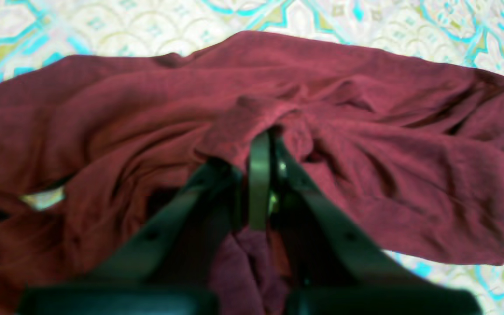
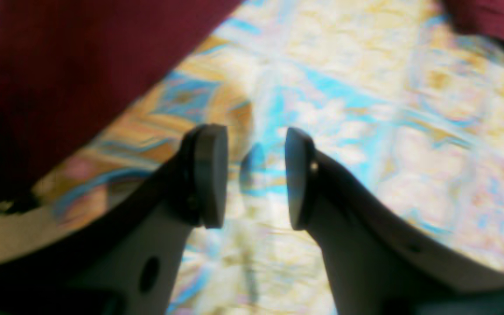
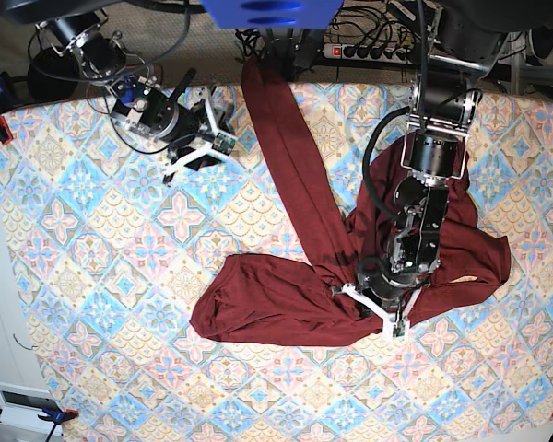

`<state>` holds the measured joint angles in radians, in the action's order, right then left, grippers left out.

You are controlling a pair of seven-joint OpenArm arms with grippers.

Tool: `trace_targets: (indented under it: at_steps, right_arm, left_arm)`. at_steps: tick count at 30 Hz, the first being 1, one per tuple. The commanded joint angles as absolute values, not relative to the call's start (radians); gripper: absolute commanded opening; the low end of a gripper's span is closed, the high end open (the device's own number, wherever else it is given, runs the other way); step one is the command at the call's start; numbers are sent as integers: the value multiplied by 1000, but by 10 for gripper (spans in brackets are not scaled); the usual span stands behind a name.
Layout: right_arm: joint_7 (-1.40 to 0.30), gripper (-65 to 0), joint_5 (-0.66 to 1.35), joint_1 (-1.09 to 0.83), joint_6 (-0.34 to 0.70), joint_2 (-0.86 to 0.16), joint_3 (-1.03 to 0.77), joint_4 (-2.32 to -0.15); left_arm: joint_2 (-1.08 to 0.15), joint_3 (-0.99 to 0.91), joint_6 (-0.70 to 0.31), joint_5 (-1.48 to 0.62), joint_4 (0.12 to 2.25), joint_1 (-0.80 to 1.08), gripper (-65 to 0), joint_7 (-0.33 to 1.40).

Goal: Layout the t-shirt on the table in an organized manner, then fold the t-shirt properly
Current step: 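Grasp the shirt near the collar with the left gripper and lift it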

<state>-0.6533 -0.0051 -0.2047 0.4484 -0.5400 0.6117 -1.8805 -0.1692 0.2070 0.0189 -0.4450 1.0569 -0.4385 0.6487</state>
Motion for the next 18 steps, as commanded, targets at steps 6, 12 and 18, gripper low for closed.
trace_targets:
  at_steps: [6,12,18]
  right_arm:
    - [-694,-443,-4,-143,444,-550,691,-1897]
    - [-702,-443,-4,-117,444,-550,713,-1896]
    - [-702,-443,-4,-116,444,-550,708,-1894]
  left_arm:
    - [-176,206,10,-456,1138,-394,-495,690]
    - [-177,206,10,-461,1353,-271,-388,814]
    - [-231,206,4,-636,1554,-147,-381,958]
